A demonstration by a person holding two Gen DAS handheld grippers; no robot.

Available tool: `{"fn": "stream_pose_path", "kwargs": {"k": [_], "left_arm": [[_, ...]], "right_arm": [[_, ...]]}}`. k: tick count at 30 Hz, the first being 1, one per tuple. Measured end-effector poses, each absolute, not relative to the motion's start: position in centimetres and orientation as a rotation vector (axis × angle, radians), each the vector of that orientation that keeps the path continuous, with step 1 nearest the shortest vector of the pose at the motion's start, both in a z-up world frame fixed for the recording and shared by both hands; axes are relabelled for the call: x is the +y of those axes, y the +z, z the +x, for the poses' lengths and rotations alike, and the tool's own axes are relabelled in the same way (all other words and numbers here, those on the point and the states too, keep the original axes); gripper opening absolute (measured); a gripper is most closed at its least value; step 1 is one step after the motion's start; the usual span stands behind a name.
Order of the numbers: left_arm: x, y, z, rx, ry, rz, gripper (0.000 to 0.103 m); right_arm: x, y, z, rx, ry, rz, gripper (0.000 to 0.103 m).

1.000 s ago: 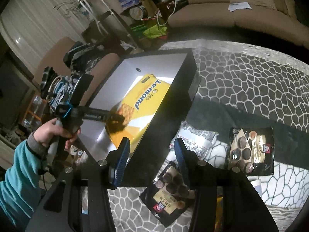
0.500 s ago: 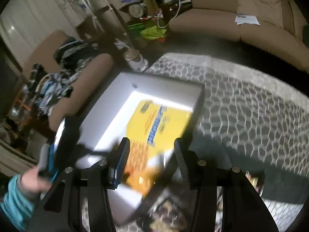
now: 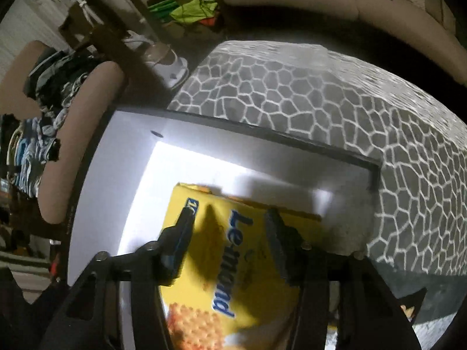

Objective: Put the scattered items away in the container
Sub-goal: 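Open both tools and release the Le-mond pack into the box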

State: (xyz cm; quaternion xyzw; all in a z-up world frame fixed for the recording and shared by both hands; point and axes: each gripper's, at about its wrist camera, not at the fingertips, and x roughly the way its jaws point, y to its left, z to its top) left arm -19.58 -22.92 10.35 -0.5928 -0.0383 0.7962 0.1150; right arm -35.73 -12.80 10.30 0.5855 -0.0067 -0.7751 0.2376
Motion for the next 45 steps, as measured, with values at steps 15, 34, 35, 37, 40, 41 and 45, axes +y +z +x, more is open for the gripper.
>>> {"fn": "stream_pose_path", "kwargs": {"k": [15, 34, 35, 37, 40, 41, 45], "left_arm": [[-23.0, 8.8, -20.0, -0.031, 2.308, -1.767, 0.101], [-22.6, 6.5, -18.2, 0.021, 2.159, -1.83, 0.061], [-22.6, 6.5, -18.0, 0.03, 2.162, -1.832, 0.061], [-22.7, 6.5, -17.7, 0.031, 2.164, -1.835, 0.061], [-22.9, 6.5, -17.5, 0.022, 2.164, -1.843, 0.061], [-23.1, 6.6, -17.5, 0.021, 2.171, -1.844, 0.061], [-24.4, 7.1, -17.5, -0.026, 2.235, -1.847, 0.074]], "right_arm": [[-16.2, 7.3, -37.6, 0.14, -2.144, 1.736, 0.042], [-16.5, 7.7, -32.1, 0.295, -1.969, 1.857, 0.037], [-16.6, 7.8, -31.6, 0.315, -1.972, 1.848, 0.038], [-16.6, 7.9, -31.0, 0.324, -1.978, 1.843, 0.038], [-16.3, 8.4, -30.7, 0.311, -1.997, 1.818, 0.038], [-16.3, 8.7, -30.6, 0.301, -2.007, 1.794, 0.038], [-14.9, 11.9, -29.9, 0.203, -2.106, 1.66, 0.038]]}}
